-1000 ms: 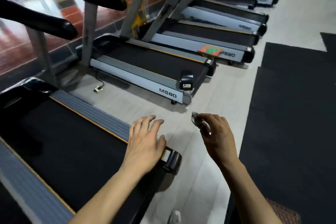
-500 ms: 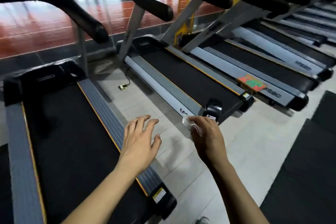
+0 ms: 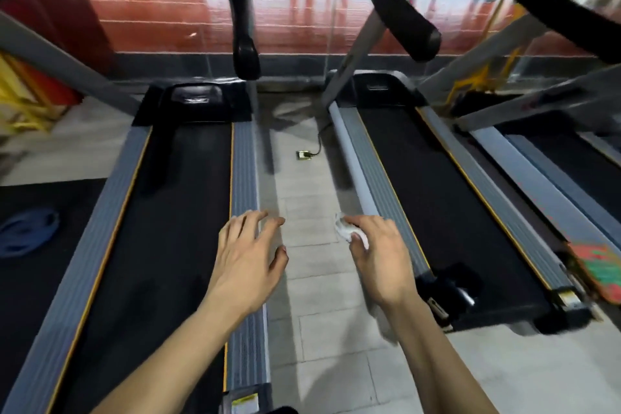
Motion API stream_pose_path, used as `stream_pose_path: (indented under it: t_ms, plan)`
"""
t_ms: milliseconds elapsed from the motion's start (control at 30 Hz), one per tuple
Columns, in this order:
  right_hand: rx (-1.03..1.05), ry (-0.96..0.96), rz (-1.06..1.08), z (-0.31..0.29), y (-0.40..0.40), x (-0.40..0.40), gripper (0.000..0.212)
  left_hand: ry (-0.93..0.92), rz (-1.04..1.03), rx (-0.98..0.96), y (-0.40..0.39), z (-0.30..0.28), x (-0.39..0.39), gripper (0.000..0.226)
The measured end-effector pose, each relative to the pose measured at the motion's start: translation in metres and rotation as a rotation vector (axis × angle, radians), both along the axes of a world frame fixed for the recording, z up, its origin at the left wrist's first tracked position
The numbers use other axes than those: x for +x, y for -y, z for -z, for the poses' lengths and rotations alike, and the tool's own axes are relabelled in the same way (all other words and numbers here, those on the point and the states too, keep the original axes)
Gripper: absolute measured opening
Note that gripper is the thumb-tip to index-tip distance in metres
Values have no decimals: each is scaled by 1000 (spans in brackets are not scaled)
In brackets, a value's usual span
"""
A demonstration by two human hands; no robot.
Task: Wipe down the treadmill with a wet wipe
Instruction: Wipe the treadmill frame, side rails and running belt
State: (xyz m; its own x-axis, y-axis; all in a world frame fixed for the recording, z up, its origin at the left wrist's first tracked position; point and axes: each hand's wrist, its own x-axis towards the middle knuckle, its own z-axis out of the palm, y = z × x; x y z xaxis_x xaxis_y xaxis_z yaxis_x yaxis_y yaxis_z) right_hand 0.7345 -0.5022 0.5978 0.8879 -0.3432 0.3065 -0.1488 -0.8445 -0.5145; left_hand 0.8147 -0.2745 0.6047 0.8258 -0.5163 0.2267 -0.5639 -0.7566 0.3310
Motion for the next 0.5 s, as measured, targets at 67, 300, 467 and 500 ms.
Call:
stream_pose_path:
  t_ms: [67, 300, 467, 500]
  plan:
    - [-5, 1, -30, 2, 24, 26, 34, 9, -48, 9, 20, 2, 19, 49]
    - [23, -48, -106, 9, 106, 142, 35, 6, -134, 25, 101, 13, 120, 49]
    - [52, -18, -146, 5, 158, 229, 35, 31, -163, 37, 152, 9, 201, 41]
    - [65, -19, -150, 5, 167, 246, 36, 26, -173, 40, 161, 8, 217, 39]
